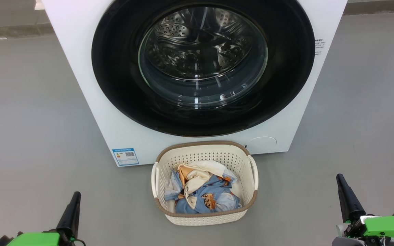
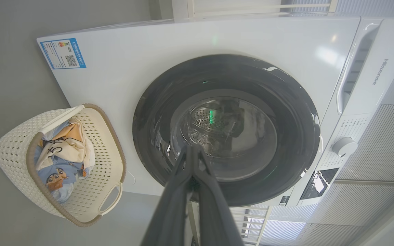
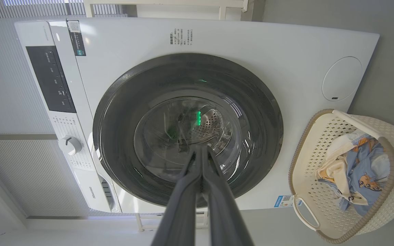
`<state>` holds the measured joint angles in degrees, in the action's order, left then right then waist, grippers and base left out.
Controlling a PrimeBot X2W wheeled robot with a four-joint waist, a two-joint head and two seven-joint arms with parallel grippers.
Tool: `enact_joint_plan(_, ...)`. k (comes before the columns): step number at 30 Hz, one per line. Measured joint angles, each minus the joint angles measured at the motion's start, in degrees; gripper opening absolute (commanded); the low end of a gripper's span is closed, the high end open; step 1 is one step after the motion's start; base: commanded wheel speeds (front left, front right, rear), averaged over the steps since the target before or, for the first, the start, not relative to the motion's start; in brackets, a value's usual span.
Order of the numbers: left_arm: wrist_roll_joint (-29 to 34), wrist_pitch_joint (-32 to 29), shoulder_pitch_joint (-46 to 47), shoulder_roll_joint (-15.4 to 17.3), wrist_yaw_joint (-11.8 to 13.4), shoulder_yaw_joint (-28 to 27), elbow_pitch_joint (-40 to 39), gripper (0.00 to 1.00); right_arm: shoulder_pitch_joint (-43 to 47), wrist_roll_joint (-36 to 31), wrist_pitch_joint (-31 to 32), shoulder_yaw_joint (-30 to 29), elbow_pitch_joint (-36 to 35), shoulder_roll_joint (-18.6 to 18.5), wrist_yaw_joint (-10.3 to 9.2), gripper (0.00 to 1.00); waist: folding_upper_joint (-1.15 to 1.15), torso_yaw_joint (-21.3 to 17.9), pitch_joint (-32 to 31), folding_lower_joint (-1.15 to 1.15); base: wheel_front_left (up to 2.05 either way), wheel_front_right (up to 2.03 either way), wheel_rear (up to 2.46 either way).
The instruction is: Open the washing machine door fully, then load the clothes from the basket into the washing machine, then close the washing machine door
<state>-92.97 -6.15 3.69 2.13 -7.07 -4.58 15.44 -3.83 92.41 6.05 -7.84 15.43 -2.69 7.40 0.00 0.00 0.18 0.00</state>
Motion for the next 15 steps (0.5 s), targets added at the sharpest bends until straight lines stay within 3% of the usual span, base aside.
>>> enact_joint_plan(15, 0.0, -0.18, 0.01, 0.0, 0.0, -0.01, 0.0, 0.0, 0.0, 0.0, 0.0, 0.0, 0.0, 0.0, 0.0, 0.0, 0.0, 0.0, 0.0, 0.0, 0.0, 0.0, 0.0)
